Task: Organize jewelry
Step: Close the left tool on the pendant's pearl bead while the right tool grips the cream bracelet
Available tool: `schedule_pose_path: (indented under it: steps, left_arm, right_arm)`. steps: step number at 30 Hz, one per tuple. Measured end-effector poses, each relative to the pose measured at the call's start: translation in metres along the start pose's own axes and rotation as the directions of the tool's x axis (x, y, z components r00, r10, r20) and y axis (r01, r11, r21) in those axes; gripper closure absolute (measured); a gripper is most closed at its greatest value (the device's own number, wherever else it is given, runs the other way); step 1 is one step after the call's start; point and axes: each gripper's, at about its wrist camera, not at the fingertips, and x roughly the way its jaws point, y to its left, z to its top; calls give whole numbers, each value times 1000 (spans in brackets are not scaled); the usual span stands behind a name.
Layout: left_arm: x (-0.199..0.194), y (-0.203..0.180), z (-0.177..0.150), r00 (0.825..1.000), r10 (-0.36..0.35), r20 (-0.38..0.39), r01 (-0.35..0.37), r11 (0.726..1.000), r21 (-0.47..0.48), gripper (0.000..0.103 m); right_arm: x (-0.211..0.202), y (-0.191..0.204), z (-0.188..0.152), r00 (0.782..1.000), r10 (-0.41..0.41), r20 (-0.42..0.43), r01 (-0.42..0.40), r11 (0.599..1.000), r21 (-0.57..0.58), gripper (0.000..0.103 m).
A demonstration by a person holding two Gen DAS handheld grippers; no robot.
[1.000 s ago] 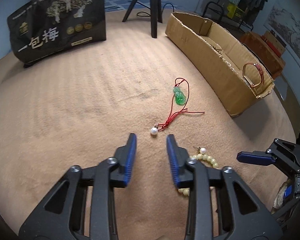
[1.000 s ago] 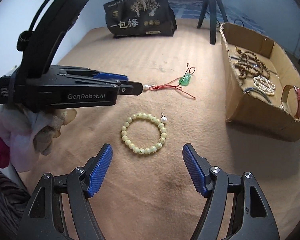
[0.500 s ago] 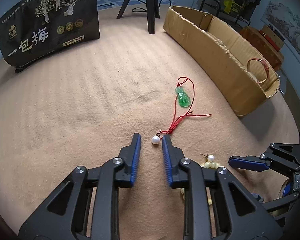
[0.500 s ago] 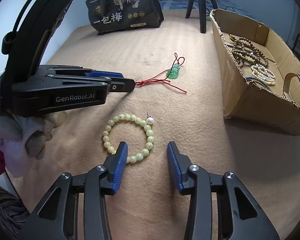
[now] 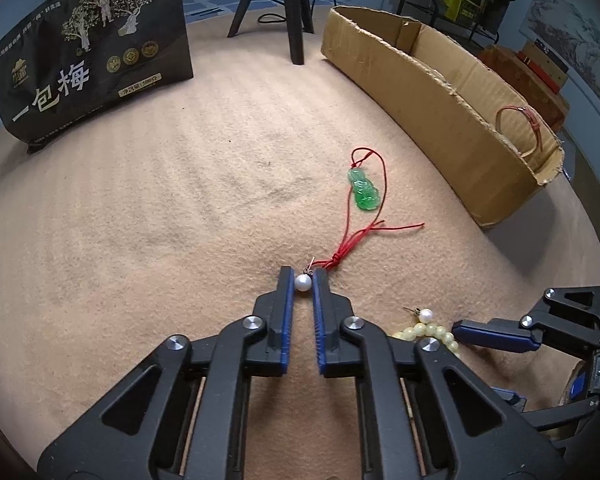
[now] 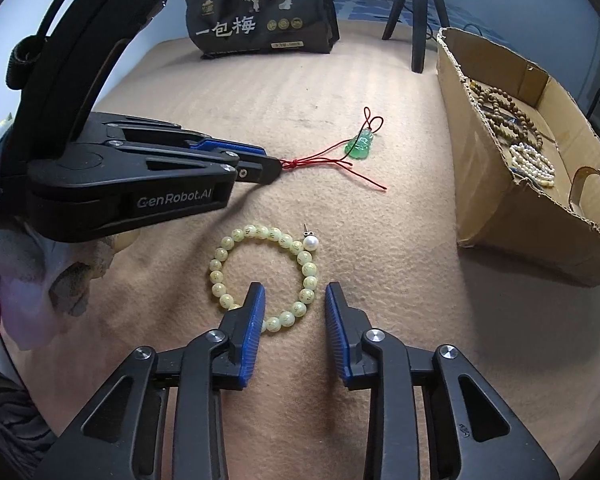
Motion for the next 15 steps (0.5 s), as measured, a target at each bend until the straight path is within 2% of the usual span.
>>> schedule_pose_path:
  steps: [4,5,7,8,15]
  left_arm:
    - [1,-2,0,1000,19,5,-19,1000,14,96]
    - [1,-3,0,1000,22,6,-22,1000,17,96]
    - [-1,-1,-2,1000,18,6,-19,1000,15,96]
    - [-3,-1,-3,1000,19,7,-19,1000,15,96]
    - [-15,12,-12,999,51,15,-51,999,-6,96]
  right_arm:
    - [3,-2,1,1000,-6,-7,6,1000,-3,83]
    - [3,-2,1,1000,-13,-8,13,1000,-5,90]
    - [4,-3,3,1000,-12,-11,12,1000,-6,91]
    - [4,-4,2,1000,-11,-11,11,1000,-7,95]
    - [3,-7,2,1000,15,-8,-15,1000,22,97]
